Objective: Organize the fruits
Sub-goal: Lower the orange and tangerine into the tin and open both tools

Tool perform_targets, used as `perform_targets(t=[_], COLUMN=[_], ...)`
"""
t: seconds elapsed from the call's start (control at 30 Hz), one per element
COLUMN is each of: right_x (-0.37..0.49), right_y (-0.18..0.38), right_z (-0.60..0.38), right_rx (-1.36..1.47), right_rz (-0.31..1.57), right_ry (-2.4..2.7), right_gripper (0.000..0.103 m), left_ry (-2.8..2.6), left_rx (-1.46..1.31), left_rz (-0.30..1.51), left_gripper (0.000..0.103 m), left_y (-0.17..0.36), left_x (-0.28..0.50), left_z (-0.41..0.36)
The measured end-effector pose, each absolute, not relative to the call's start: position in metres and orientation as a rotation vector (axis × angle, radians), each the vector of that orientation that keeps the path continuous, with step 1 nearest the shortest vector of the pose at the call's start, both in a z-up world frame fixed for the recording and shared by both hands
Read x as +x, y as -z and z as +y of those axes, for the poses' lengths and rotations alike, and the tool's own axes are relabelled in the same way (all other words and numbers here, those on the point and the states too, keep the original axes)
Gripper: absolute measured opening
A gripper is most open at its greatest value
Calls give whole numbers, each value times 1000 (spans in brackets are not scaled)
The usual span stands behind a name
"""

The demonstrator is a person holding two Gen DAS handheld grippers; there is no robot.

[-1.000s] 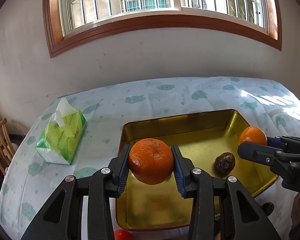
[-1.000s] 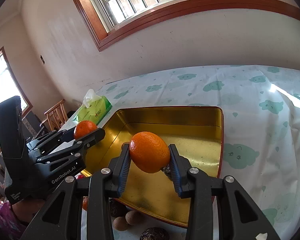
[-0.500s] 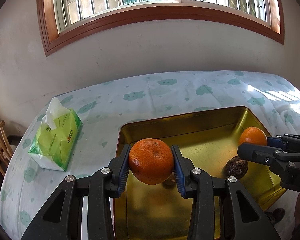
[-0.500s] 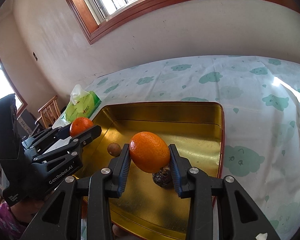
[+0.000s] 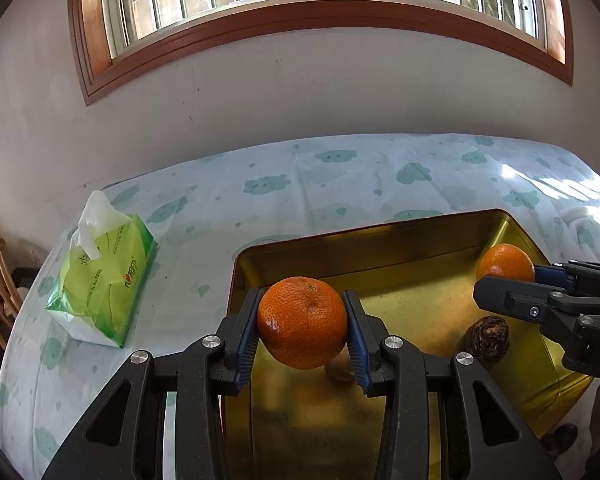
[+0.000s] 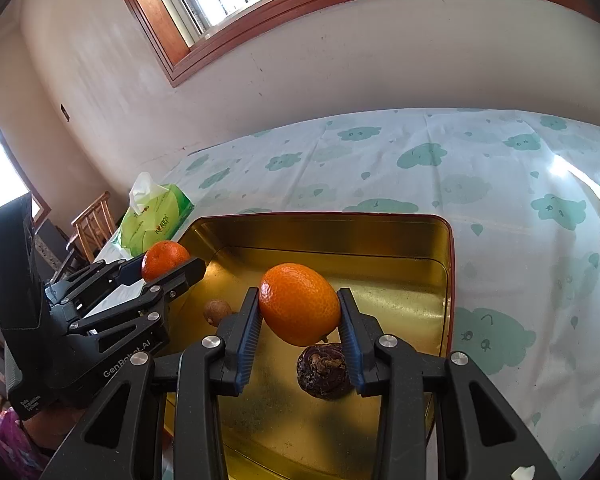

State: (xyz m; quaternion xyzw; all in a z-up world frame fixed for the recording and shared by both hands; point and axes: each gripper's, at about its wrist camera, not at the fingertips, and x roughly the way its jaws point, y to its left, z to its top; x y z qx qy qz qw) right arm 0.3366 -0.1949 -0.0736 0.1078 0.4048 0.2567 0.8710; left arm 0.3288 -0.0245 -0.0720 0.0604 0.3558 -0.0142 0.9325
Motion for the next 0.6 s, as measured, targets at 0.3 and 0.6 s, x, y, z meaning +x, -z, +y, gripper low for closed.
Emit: perform_targets(t=[0.3, 0.6], right_x=[343, 348], right_y=[75, 75], right_z=[-191, -188], right_rx=[222, 220], right_rz=[848, 849], right_ry=[-535, -533], right_gripper=[35, 35], left_ry=[31, 31], left_rx=[131, 142], left_rz=[741, 756], left_gripper=[41, 41], left_y=[73, 75], left_x=[336, 342], left_z=[-27, -30])
